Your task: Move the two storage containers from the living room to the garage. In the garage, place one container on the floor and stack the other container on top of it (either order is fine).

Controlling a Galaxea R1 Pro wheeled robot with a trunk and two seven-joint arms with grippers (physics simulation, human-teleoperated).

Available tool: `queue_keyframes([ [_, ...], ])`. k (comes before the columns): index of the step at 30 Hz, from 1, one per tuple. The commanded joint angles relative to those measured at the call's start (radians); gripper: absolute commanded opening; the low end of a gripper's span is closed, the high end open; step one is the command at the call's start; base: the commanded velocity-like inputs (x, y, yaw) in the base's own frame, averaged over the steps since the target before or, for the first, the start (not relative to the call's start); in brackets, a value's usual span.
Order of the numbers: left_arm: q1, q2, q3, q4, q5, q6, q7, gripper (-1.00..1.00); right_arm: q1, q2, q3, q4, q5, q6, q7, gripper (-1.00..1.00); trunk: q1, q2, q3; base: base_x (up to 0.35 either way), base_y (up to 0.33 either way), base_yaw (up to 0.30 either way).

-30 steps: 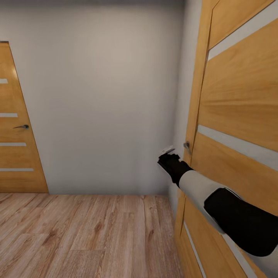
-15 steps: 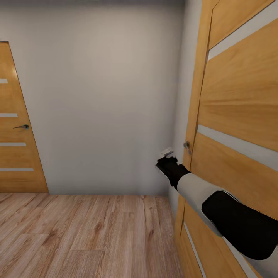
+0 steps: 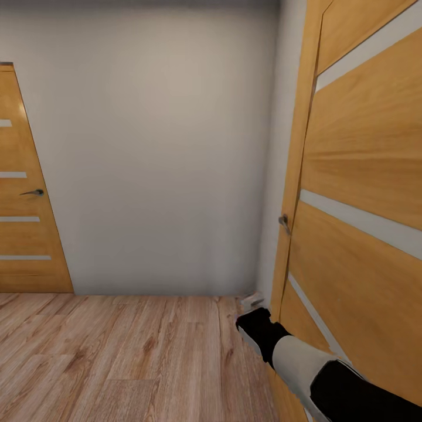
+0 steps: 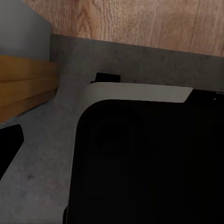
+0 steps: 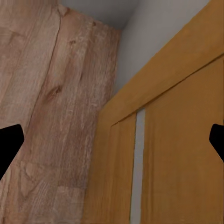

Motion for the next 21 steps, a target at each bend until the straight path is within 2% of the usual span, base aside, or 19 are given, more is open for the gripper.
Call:
queue_keyframes([
  [1, 0.000, 0.000, 0.001, 0.000, 0.009, -0.003, -0.001, 1.00, 0.016, 0.000, 0.009, -0.001, -0.005, -0.003, -0.006, 1.00, 0.000, -0.001, -0.001, 0.000, 0.000, 0.000],
  [6, 0.000, 0.001, 0.000, 0.000, 0.009, -0.003, -0.001, 1.00, 0.136, 0.000, 0.009, 0.002, -0.002, -0.053, -0.006, 1.00, 0.000, -0.001, -0.001, 0.000, 0.000, 0.000],
  [8, 0.000, 0.001, 0.001, 0.000, 0.009, -0.003, 0.000, 1.00, 0.234, 0.000, 0.010, 0.003, 0.002, -0.077, -0.006, 1.00, 0.000, -0.001, -0.001, 0.000, 0.000, 0.000],
  [10, 0.000, 0.001, 0.001, 0.000, 0.009, -0.003, 0.000, 1.00, 0.273, 0.000, 0.011, 0.004, 0.002, -0.091, -0.005, 1.00, 0.000, -0.001, -0.001, 0.000, 0.000, 0.000],
  [13, 0.000, 0.001, 0.001, 0.000, 0.009, -0.003, 0.000, 1.00, 0.315, 0.000, 0.012, 0.013, 0.003, -0.110, -0.005, 1.00, 0.000, -0.001, -0.001, 0.000, 0.000, 0.000],
  [14, 0.000, 0.001, 0.002, 0.000, 0.009, -0.003, 0.000, 1.00, 0.342, 0.000, 0.013, 0.045, 0.003, -0.142, -0.003, 1.00, 0.000, -0.001, -0.001, 0.000, 0.000, 0.000],
  [21, 0.000, 0.001, 0.002, 0.000, 0.010, -0.004, 0.000, 1.00, 0.384, 0.000, 0.014, 0.115, 0.004, -0.207, 0.032, 1.00, 0.000, -0.001, -0.001, 0.000, 0.000, 0.000],
])
